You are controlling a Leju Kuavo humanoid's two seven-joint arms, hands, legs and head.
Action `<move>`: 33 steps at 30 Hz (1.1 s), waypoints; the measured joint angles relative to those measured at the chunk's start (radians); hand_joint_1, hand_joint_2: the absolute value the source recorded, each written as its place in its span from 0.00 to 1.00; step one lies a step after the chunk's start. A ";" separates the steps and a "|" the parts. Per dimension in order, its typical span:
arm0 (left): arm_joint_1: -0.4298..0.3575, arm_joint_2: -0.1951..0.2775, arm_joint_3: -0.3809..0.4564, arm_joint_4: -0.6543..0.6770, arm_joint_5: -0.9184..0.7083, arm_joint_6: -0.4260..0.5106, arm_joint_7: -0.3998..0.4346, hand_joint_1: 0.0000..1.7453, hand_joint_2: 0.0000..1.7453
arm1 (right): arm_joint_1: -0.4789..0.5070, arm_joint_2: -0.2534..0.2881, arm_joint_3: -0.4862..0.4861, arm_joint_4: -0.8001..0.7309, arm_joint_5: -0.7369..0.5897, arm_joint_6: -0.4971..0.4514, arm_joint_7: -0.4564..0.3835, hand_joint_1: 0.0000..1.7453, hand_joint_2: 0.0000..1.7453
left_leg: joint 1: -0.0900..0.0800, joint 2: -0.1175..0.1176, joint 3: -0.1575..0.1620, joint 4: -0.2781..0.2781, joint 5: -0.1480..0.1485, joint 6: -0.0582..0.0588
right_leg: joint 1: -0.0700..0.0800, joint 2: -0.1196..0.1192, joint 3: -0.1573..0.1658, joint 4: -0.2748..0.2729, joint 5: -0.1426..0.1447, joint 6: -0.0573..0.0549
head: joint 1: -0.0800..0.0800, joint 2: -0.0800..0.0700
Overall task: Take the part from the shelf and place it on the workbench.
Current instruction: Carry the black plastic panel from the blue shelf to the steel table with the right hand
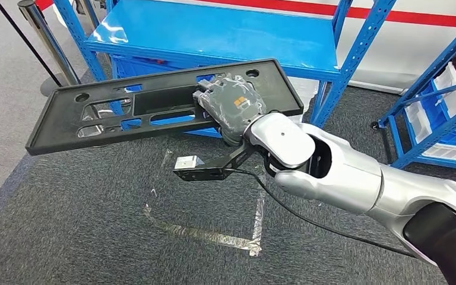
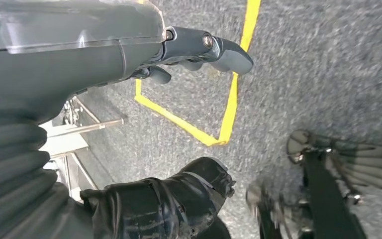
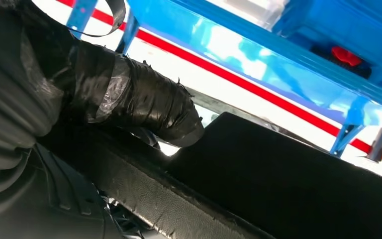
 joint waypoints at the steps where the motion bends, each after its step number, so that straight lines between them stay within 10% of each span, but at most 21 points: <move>1: 0.000 -0.001 0.000 0.000 0.000 0.000 -0.001 0.00 1.00 | 0.000 0.000 0.000 0.000 0.000 0.000 0.000 1.00 1.00 | 0.002 0.000 -0.003 -0.005 0.012 -0.004 | 0.006 0.001 0.038 -0.061 -0.011 -0.004 | 0.000 0.000; 5: 0.005 -0.001 0.000 0.000 0.001 0.000 -0.002 0.00 1.00 | -0.001 -0.001 0.000 0.000 0.000 0.000 0.000 1.00 1.00 | 0.009 -0.001 -0.010 -0.041 0.042 -0.027 | 0.009 -0.004 0.045 -0.142 0.020 -0.009 | 0.007 0.000; 10: 0.012 -0.002 0.000 0.000 0.010 0.002 0.007 0.00 1.00 | 0.001 -0.001 0.001 0.001 0.003 0.000 0.000 1.00 1.00 | 0.010 0.000 -0.053 0.188 -0.133 -0.045 | 0.000 -0.010 -0.012 -0.155 0.079 -0.020 | 0.004 0.000; 12: 0.011 -0.001 0.000 0.000 0.010 0.002 0.008 0.00 1.00 | 0.001 0.000 0.001 0.001 0.010 0.000 -0.002 1.00 1.00 | 0.011 0.001 -0.037 0.239 -0.078 -0.052 | -0.001 -0.015 -0.044 -0.143 0.094 -0.017 | 0.004 0.000; 15: 0.005 0.000 0.000 0.000 0.009 0.002 0.008 0.00 1.00 | 0.000 0.001 0.002 0.001 0.021 -0.001 -0.009 1.00 1.00 | 0.006 0.032 0.077 0.112 -0.059 -0.058 | -0.002 -0.025 -0.089 -0.110 0.106 -0.006 | 0.004 0.000; 17: -0.003 0.000 0.000 0.000 0.009 0.001 0.008 0.00 1.00 | -0.001 0.001 0.002 0.000 0.027 -0.002 -0.012 1.00 1.00 | -0.003 0.048 0.137 0.015 -0.120 -0.043 | 0.002 -0.037 -0.101 -0.095 0.111 0.003 | 0.006 0.000; 20: -0.007 -0.002 0.000 0.000 0.008 -0.001 0.007 0.00 1.00 | -0.002 0.000 0.002 0.000 0.034 -0.002 -0.014 1.00 1.00 | -0.003 0.029 0.141 -0.015 -0.123 -0.009 | 0.002 -0.048 -0.110 -0.085 0.111 0.020 | 0.009 0.000; 26: -0.002 -0.004 0.000 0.000 0.008 -0.001 0.007 0.00 1.00 | 0.003 0.000 0.002 0.000 0.036 -0.002 -0.014 1.00 1.00 | 0.000 -0.011 0.100 -0.019 -0.083 0.020 | -0.005 -0.005 -0.199 0.177 -0.049 0.035 | 0.013 0.000; 31: -0.002 -0.007 0.000 0.000 0.008 -0.001 0.008 0.00 1.00 | 0.005 0.000 0.002 0.000 0.038 -0.002 -0.014 1.00 1.00 | -0.001 -0.059 0.079 -0.016 -0.063 0.006 | -0.007 0.044 -0.043 -0.060 0.040 0.013 | 0.014 0.000; 33: -0.001 -0.008 0.000 0.000 0.007 0.000 0.010 0.00 1.00 | 0.006 0.000 0.002 -0.001 0.040 -0.002 -0.017 1.00 1.00 | 0.001 -0.073 0.068 -0.017 -0.054 -0.007 | -0.003 0.051 -0.026 -0.093 0.041 0.009 | 0.015 0.000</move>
